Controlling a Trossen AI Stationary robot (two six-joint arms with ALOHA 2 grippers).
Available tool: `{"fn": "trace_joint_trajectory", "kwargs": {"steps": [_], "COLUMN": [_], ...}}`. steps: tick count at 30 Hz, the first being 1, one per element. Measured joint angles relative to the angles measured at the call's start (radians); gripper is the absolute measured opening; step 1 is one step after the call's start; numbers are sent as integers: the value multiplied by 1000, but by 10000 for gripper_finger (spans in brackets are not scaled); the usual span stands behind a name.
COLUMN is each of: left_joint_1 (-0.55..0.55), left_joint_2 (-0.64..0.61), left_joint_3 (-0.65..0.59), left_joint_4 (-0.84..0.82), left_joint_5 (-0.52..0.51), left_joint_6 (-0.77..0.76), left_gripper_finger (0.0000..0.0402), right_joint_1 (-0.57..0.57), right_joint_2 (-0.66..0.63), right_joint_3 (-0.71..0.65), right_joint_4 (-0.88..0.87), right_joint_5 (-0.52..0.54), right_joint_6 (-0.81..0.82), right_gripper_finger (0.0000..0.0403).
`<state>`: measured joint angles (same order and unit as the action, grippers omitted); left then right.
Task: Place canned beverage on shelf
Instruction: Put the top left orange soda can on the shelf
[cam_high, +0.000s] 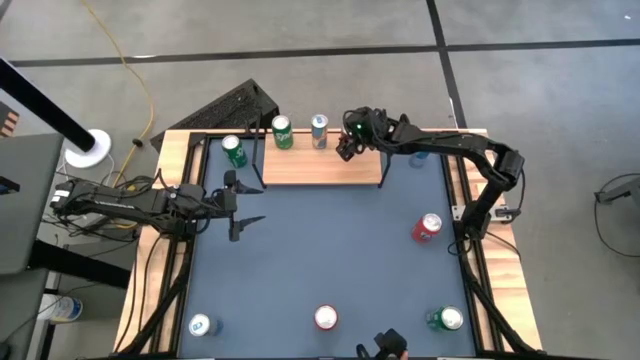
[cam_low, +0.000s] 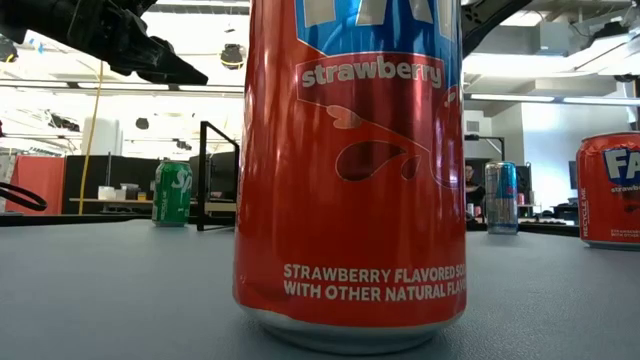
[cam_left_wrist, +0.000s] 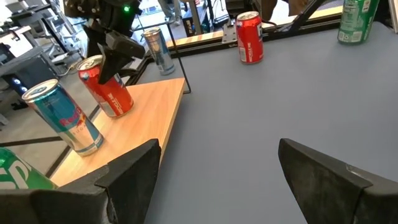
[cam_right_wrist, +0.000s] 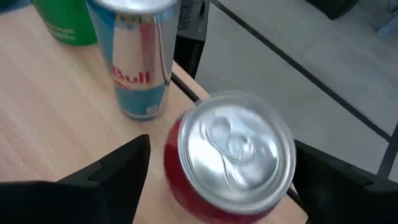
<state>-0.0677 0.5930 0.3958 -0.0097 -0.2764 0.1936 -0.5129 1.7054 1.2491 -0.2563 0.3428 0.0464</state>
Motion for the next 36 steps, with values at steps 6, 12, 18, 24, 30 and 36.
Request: {"fn": "trace_joint_trajectory", "kwargs": {"steps": [6,12,18,24,30,36], "left_joint_1": [0,0,0,0,0,0], "left_joint_2": [0,0,0,0,0,0], "left_joint_3": [0,0,0,0,0,0], "left_joint_4": [0,0,-1,1,1,1], "left_joint_5": [0,0,0,0,0,0], "left_joint_6": [1,1,8,11,11,12], "left_gripper_finger": [316,316,316,316,316,316], "right_joint_1": [-8,-13,-20,-41,-90,-143], "right_joint_2": [-12,-13,-13,-13,-12,-3], "right_joint_3": [31,95,208,303,304,302], "right_joint_4": [13,-6,-143,-405,-406,-390], "right_joint_5": [1,4,-22,-310,-405,-440], "right_joint_6": [-21,-38,-167,-467,-545,-519], "right_gripper_finger": [360,360,360,360,349,339]}}
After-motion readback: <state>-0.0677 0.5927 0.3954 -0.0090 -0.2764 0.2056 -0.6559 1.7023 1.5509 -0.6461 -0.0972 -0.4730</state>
